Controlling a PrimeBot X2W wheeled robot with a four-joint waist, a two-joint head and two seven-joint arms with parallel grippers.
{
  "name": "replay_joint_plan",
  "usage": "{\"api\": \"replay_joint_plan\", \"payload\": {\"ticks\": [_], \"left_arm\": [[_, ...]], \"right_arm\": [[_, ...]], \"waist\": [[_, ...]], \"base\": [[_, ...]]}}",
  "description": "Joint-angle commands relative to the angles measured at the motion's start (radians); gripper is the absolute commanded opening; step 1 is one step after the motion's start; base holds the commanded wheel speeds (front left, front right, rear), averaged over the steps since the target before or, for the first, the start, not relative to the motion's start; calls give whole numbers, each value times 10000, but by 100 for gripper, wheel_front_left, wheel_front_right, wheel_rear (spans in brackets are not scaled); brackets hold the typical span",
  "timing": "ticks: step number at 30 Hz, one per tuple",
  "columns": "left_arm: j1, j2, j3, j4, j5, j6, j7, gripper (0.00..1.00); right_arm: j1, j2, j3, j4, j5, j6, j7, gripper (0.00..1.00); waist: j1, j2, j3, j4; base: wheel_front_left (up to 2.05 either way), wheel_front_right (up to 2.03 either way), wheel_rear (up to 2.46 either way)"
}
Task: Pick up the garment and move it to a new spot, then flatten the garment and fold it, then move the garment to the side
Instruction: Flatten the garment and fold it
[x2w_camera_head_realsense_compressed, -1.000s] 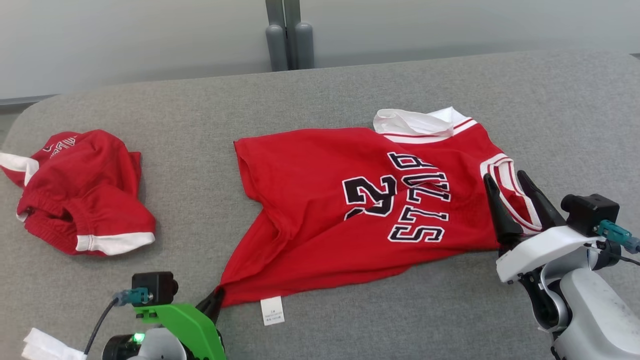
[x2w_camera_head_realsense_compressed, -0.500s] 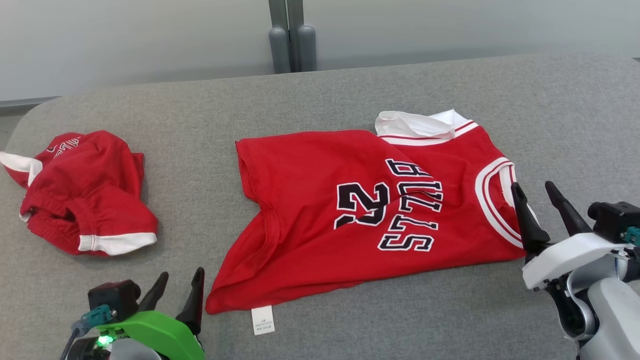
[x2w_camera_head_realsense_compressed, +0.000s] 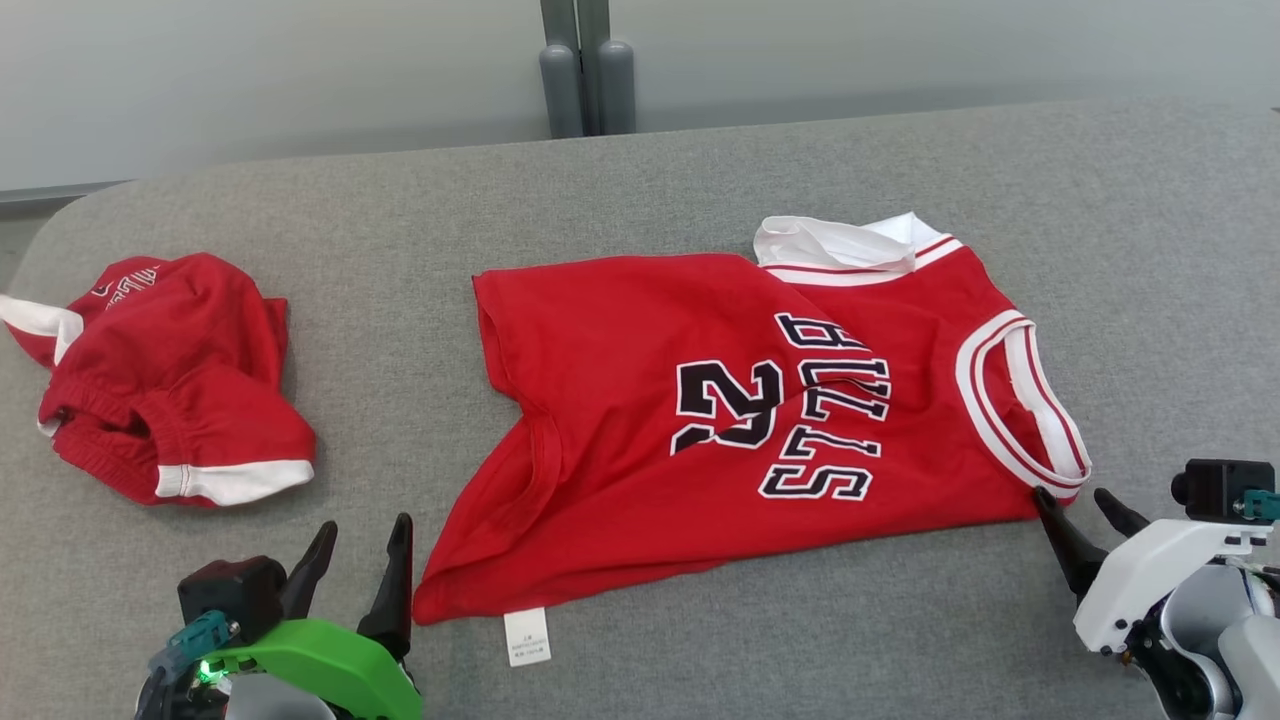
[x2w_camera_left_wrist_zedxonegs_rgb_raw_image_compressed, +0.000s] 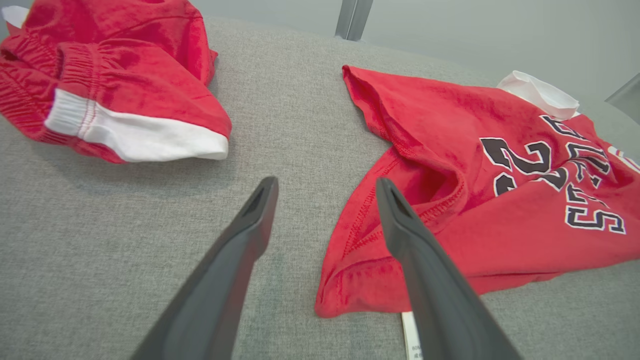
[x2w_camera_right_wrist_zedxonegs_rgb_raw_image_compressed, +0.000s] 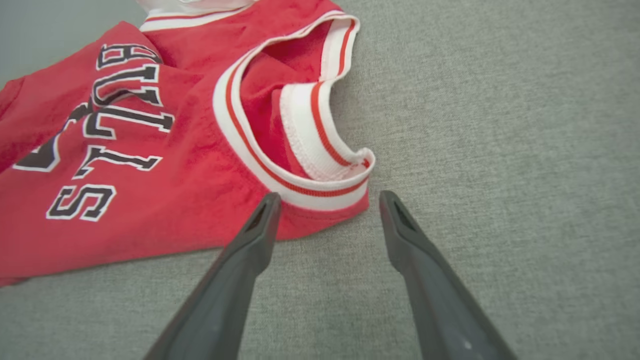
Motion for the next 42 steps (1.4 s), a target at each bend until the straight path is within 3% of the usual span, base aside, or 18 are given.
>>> {"api": "replay_joint_plan", "payload": {"ticks": [1, 7, 13, 18, 19, 20, 21, 28, 34, 42], "left_arm": [[-137, -7, -2, 41, 84, -48, -6, 100], [-304, -20, -67, 146, 71, -112, 42, 100], [-285, -23, -124, 186, 68, -55, 76, 100], [-254, -43, -164, 248, 7, -73, 90, 100], [-248, -31, -164, 268, -6, -81, 90, 100], [-250, -28, -171, 283, -7, -86, 91, 100], [-264, -27, -180, 300, -13, -95, 95, 100], [-309, -64, -224, 373, -59, -105, 102, 100], [-346, -154, -281, 432, -82, -111, 17, 100], [-626, -387, -465, 604, -57, -281, -79, 100]], "right_arm": [[-68, 82, -24, 201, 89, 5, 170, 100], [-666, 515, 45, 885, 602, 5, 917, 100], [-1037, 502, -278, 1368, 828, 2, 1513, 100], [-1153, 527, -573, 1082, 1318, 5, 1959, 100], [-1122, 466, -606, 1040, 1375, 5, 2044, 82], [-1110, 436, -611, 1010, 1419, 5, 2121, 24], [-1131, 440, -583, 952, 1497, 5, 2219, 0], [-1193, 274, -355, 336, 1846, 5, 2803, 0], [-1460, 93, -217, -1001, 2171, 5, 3129, 0], [-2693, 174, 4, -1650, 2473, 6, 3925, 0]], "waist": [[0, 0, 36, 19], [0, 0, 127, 97], [0, 0, 146, 267], [0, 0, 133, 375], [0, 0, 130, 387], [0, 0, 129, 395], [0, 0, 127, 409], [0, 0, 114, 497], [0, 0, 180, 638], [0, 0, 599, 1170]], "base": [[0, 0, 0], [0, 0, 0], [0, 0, 0], [0, 0, 0], [0, 0, 0], [0, 0, 0], [0, 0, 0], [0, 0, 0], [0, 0, 0], [0, 0, 0]]}}
